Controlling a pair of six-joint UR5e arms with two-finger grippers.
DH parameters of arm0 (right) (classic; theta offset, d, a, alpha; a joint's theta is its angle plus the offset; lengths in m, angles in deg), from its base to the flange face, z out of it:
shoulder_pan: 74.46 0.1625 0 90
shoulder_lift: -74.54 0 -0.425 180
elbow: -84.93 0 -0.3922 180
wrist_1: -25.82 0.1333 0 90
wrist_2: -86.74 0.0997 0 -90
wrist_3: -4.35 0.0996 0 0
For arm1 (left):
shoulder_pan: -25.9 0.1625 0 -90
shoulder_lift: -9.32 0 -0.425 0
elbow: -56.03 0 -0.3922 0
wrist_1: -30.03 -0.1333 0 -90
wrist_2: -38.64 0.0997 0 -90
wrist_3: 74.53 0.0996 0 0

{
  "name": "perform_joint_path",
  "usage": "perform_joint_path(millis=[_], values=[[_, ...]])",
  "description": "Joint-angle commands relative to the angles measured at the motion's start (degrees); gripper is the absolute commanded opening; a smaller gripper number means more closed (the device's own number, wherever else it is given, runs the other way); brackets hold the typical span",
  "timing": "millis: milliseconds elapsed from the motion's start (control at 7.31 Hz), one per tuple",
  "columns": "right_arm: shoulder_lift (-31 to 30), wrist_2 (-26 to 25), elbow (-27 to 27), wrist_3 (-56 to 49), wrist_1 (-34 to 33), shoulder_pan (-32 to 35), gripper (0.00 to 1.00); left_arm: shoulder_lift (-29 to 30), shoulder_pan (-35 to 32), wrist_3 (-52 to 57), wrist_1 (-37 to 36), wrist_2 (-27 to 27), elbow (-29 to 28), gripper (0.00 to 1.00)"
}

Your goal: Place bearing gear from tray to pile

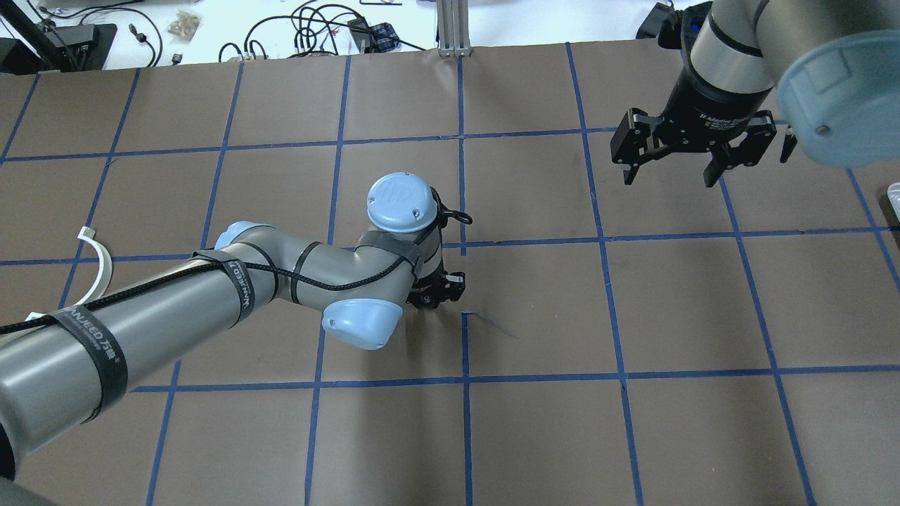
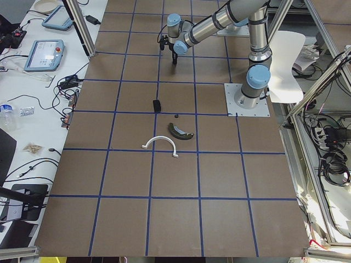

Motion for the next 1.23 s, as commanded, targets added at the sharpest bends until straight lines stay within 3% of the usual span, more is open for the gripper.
perform_joint_path(millis=[0,274,410,684,1094], values=[[0.0,0.2,0.0,-0.1,0.0,0.0,1.00,-1.3,0.5,0.3,-0.1,-0.1,-0.2,0.00],[0.1,0.3,0.0,-0.1,-0.3,0.0,1.00,-5.0,2.8,1.9,1.1,1.1,-0.6,0.00],[0.3,0.2,-0.1,-0.1,-0.5,0.0,1.00,-7.2,7.2,2.6,5.0,2.6,-0.7,0.00],[0.2,-0.3,-0.1,-0.2,-0.3,0.0,1.00,-11.6,16.0,14.1,11.8,6.1,-0.4,0.00],[0.1,-0.2,-0.1,-0.2,-0.2,0.0,1.00,-15.1,30.3,26.5,13.8,9.7,1.7,0.00]])
